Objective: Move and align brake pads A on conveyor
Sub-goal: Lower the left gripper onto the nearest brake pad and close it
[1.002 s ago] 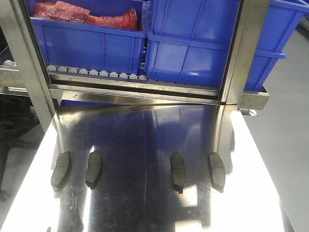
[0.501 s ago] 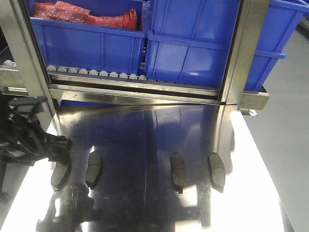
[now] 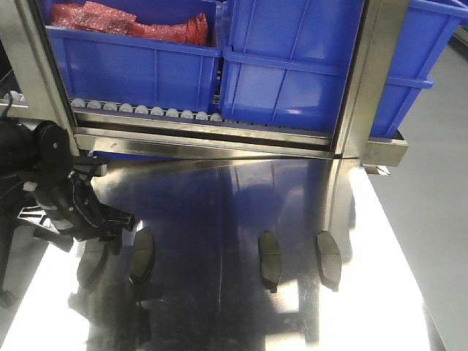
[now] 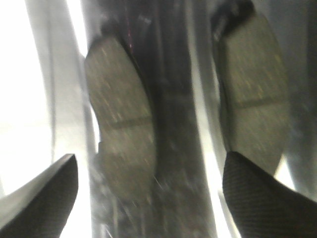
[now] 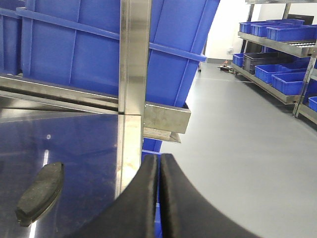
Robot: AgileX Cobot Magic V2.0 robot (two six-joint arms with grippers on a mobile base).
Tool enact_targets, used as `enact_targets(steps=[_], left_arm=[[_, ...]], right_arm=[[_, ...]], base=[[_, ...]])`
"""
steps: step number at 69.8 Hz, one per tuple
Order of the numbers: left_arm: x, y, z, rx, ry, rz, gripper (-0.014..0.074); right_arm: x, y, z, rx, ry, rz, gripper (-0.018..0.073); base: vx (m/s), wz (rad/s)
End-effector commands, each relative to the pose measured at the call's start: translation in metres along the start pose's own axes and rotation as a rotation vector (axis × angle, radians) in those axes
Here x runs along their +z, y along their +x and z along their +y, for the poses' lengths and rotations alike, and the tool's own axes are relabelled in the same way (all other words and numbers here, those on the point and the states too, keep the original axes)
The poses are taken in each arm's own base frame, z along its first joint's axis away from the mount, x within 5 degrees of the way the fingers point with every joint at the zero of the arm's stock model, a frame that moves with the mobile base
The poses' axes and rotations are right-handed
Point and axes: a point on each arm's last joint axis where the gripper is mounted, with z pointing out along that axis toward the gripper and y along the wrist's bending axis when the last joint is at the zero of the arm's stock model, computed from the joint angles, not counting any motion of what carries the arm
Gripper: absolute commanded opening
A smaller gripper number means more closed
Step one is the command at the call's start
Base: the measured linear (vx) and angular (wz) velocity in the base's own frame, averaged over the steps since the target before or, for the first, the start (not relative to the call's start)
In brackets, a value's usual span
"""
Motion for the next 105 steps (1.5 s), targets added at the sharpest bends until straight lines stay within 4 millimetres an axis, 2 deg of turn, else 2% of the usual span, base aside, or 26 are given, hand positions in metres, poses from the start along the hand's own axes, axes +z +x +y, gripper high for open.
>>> enact_targets(steps=[1, 20, 50, 63, 74, 94, 105], left_arm=[[-0.018, -0.009, -0.003, 0.003, -0.008, -0.051, 0.0575], [0.005, -0.016, -0.002, -0.016, -0.031, 0.001, 0.0575], [0.007, -0.022, 0.001, -0.042, -0.022, -0.057, 0.0575], [0.016, -0.022, 0.001, -0.042, -0.027, -0.029, 0.0573], [0.017, -0.022, 0.001, -0.043, -0.028, -0.023, 0.0542], [0.014, -0.02, 0.0, -0.053, -0.014, -0.013, 0.0407], [0.014, -0.018, 0.0, -0.054, -0.017, 0.008, 0.0396]], right_arm=[[-0.001, -0.006, 0.0, -0.011, 0.004, -0.078, -0.0003], [-0.001, -0.006, 0.0, -0.011, 0.004, -0.078, -0.0003], [-0.001, -0.006, 0.0, -0.011, 0.004, -0.078, -0.0003], [-0.001, -0.006, 0.0, -0.011, 0.004, -0.078, -0.0003], [-0.001, -0.006, 0.0, -0.011, 0.004, -0.078, -0.0003], [-0.001, -0.006, 0.0, -0.011, 0.004, -0.078, -0.0003], [-0.001, -0.006, 0.0, -0.011, 0.004, -0.078, -0.0003]], base=[[0.0, 0.0], [0.0, 0.0], [0.0, 0.0], [0.0, 0.0], [0.0, 0.0], [0.0, 0.0], [0.0, 0.0]])
